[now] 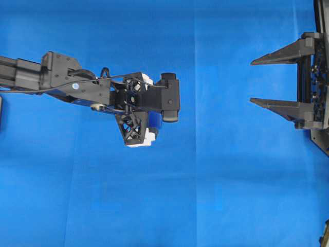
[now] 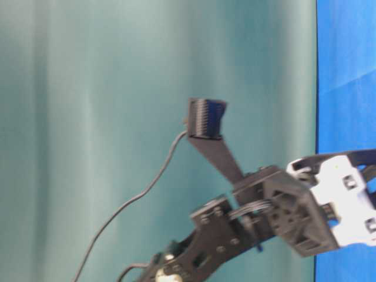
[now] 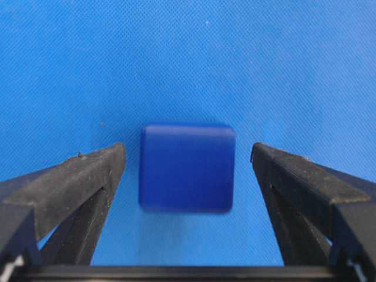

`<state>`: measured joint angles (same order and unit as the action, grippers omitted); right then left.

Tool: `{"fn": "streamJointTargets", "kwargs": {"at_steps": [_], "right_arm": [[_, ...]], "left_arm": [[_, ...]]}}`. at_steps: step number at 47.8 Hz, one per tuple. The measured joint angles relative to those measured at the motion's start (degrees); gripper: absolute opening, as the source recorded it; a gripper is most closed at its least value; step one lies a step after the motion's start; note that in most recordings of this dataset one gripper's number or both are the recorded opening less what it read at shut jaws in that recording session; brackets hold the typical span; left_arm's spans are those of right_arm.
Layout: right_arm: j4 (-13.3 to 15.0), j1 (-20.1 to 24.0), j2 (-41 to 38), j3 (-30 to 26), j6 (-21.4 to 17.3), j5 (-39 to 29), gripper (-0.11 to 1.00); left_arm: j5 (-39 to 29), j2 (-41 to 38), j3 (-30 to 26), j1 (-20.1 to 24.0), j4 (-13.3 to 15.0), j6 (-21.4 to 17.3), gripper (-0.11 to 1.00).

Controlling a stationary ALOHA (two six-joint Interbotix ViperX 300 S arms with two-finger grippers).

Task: Handover the blue block to the right arm after grasping it with the left arm, then place it in the designated position.
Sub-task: 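Close the left gripper on the dark-blue cube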

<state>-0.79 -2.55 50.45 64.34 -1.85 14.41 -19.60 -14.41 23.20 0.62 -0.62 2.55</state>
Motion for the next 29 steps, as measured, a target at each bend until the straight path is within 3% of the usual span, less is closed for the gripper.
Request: {"fn": "streamJointTargets", "kwargs": {"at_steps": [29], "right_arm": [[0.0,-0.1,-0.2,0.0,0.0,0.0,0.97]], "left_arm": [[2.9,-3.3,0.4,0.2,0.0,-0.3,0.9]]}}
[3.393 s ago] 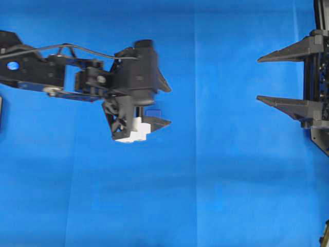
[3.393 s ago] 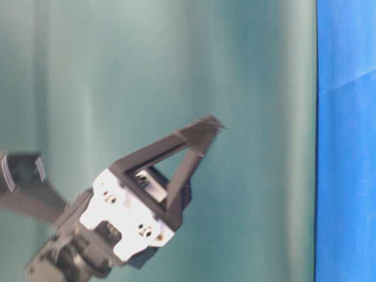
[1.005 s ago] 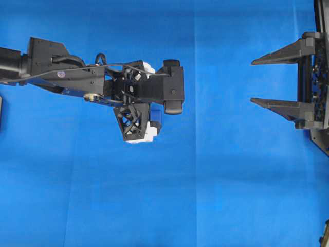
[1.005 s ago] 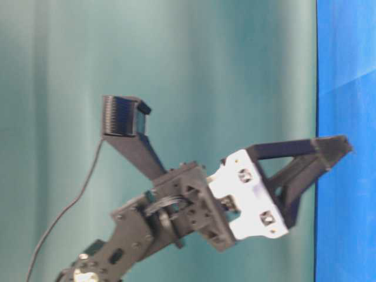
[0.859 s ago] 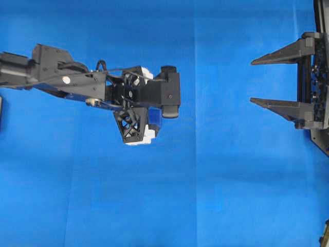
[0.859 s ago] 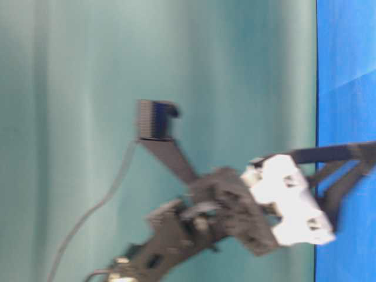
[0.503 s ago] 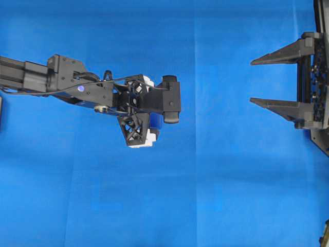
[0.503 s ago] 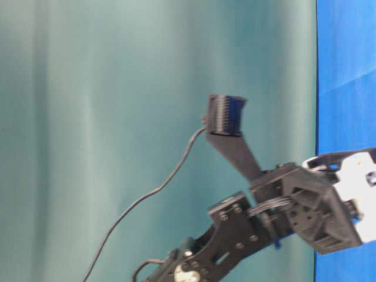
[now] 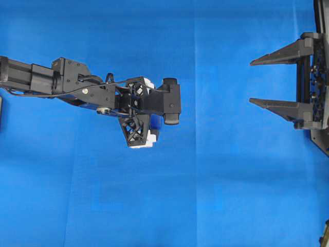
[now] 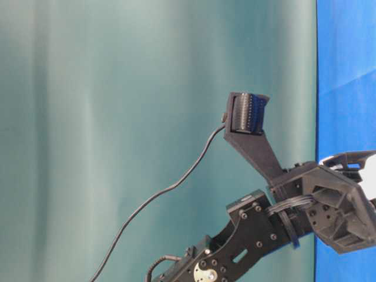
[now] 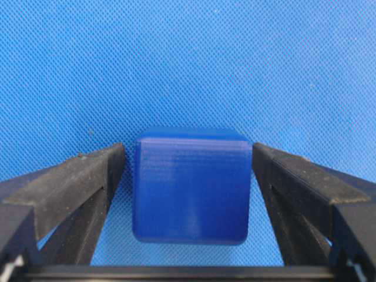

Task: Handover the blue block to the right arm after grasping it with the left arm, then place it in the designated position.
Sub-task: 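Close the left gripper on the dark-blue cube, then lift the cube with the left gripper and rotate it upward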

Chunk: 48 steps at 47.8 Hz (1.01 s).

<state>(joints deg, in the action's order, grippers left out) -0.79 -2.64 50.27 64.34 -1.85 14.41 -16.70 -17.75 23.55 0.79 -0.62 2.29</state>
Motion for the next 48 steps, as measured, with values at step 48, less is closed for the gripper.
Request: {"fn": "streamJointTargets", "kwargs": {"at_steps": [48], "right_arm": [[0.0,0.1,-0.2,0.0,0.0,0.0,0.97]], "left_arm": [[-12.0,2.7,-4.1,-0.4,0.0,-0.5,0.49]]}}
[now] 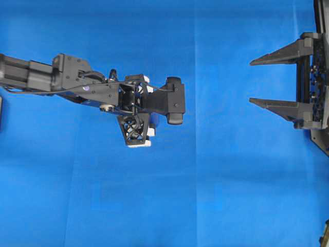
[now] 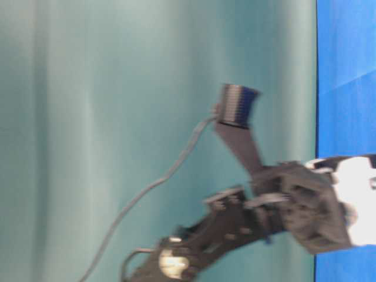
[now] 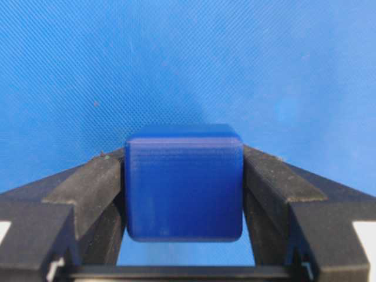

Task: Handover the blue block to the right arm after grasping it with the left arm, then place it in the designated position.
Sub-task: 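Lift the cube with the left gripper and rotate it upward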

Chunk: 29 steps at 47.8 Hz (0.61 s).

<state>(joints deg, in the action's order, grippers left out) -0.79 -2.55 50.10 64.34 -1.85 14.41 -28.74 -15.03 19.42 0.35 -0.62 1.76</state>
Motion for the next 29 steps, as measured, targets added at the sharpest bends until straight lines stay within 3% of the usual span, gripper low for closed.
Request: {"fn": "streamJointTargets", "kwargs": {"at_steps": [29], "right_arm": [[0.0,0.0,0.0,0.0,-0.1,0.0,0.97]], "left_arm": [[-14.9,11.9,-6.5,-0.5,0.0,-0.2,0.49]]}}
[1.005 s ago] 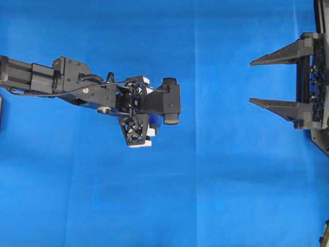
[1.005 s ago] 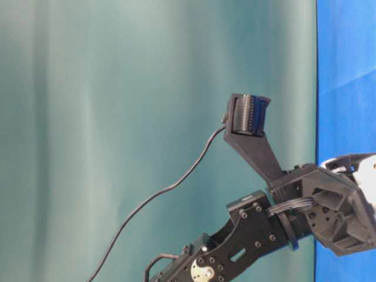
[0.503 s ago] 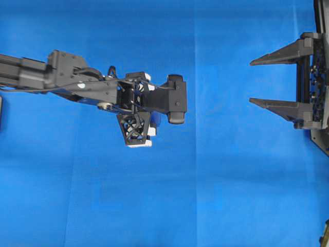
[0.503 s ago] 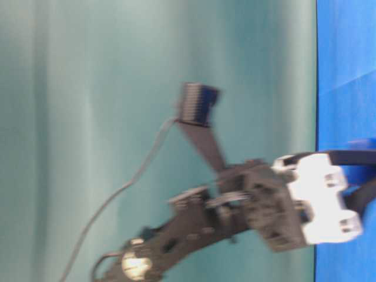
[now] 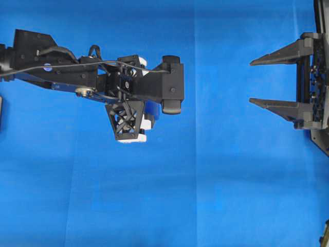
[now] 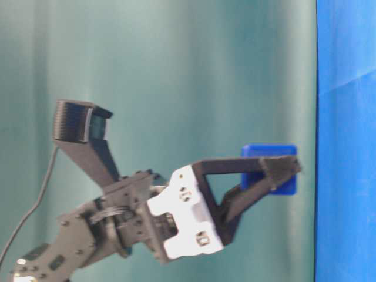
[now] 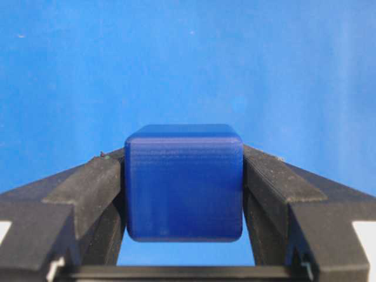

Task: Handover the blue block to the right arm after grasping it with the left arm, then place it in the designated position.
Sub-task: 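Lift the cube with the left gripper and rotate it upward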

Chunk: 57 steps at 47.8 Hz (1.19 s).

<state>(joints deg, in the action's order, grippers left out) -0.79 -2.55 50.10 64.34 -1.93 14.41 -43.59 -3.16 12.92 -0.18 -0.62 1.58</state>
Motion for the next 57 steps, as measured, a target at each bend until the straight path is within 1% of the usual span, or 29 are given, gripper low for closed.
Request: {"fn": "streamJointTargets", "kwargs": {"at_steps": [11,25,57], "right_arm": [[0.0,-0.1,0.0,0.0,0.0,0.0,0.97],[0.0,-0.1,0.0,-0.3,-0.1,-0.1,0.97],[0.0,-0.1,0.0,-0.3,-0.1,0.0,0.97]], "left_arm": [[-4.4,1.9,-3.5,-0.1,0.0,0.0,0.49],[-9.2,4.5,-6.2,-0.1,-0.3,-0.2,0.49],[-9.8,5.0,-6.4,-0.1,-0.3,-0.2,0.49]]}}
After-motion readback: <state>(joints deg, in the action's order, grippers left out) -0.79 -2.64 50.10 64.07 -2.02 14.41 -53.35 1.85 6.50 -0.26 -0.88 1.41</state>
